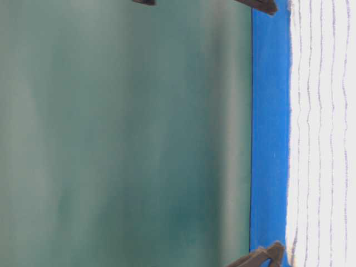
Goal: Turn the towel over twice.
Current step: 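Pinch the far towel corners again with both grippers, then lift the far edge of the towel up with both grippers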
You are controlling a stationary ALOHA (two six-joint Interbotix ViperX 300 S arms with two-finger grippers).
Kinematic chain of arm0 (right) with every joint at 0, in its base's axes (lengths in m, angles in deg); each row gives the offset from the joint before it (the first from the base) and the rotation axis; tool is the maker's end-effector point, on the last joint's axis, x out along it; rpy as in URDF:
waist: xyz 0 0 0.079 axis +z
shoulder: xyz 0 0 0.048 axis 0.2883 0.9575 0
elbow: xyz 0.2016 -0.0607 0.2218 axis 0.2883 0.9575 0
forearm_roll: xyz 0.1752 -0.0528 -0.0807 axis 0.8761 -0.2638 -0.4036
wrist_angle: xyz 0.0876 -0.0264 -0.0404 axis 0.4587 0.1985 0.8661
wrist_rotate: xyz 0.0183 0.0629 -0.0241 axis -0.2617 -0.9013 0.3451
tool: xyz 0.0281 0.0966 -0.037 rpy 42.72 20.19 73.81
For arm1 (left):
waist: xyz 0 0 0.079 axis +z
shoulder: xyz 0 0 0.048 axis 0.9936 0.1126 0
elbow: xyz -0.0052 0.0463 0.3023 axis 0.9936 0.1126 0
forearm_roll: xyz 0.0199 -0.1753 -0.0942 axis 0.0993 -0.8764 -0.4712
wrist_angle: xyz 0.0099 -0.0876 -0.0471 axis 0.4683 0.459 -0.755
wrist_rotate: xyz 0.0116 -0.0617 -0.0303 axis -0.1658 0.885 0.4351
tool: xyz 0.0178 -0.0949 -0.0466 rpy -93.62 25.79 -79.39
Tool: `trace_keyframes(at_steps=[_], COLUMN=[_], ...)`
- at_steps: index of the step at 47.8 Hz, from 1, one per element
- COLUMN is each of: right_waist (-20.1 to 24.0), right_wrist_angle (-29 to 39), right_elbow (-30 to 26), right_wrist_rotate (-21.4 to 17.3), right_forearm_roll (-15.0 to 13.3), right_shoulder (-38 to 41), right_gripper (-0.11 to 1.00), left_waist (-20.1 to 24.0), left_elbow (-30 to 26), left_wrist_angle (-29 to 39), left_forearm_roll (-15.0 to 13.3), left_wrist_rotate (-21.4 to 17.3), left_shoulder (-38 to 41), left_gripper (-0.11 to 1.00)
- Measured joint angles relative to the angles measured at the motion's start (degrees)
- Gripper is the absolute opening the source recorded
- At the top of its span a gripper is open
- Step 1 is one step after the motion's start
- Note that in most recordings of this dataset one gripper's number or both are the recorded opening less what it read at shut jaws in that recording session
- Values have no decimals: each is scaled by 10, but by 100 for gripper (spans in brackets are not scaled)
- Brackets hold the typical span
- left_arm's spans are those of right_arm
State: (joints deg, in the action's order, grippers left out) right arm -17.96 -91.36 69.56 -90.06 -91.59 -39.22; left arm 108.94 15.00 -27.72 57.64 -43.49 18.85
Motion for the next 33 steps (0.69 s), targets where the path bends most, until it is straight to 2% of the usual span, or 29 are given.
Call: trace_keyframes(at_steps=[12, 15, 18, 22, 27, 30, 33], right_waist=[-2, -3, -3, -3, -2, -2, -2], right_wrist_angle=[-14, -15, -15, -15, -16, -17, -15], right_elbow=[-9, -11, -12, -13, -12, -12, -12], right_wrist_rotate=[4, 4, 4, 7, 11, 12, 13], right_forearm_roll=[0, 0, 0, -1, 0, 0, -1], right_shoulder=[56, 60, 61, 62, 62, 61, 61], right_gripper=[62, 62, 60, 48, 20, 5, 4], left_waist=[15, 17, 17, 17, 17, 18, 19], left_elbow=[-11, -16, -20, -25, -30, -30, -31], left_wrist_angle=[-4, -3, 1, 12, 26, 38, 47], left_forearm_roll=[0, 0, 0, 0, 0, 0, 0], left_wrist_rotate=[0, 1, 0, 0, 0, -1, -1], left_shoulder=[53, 60, 63, 67, 69, 68, 69], left_gripper=[73, 66, 52, 27, 4, 3, 3])
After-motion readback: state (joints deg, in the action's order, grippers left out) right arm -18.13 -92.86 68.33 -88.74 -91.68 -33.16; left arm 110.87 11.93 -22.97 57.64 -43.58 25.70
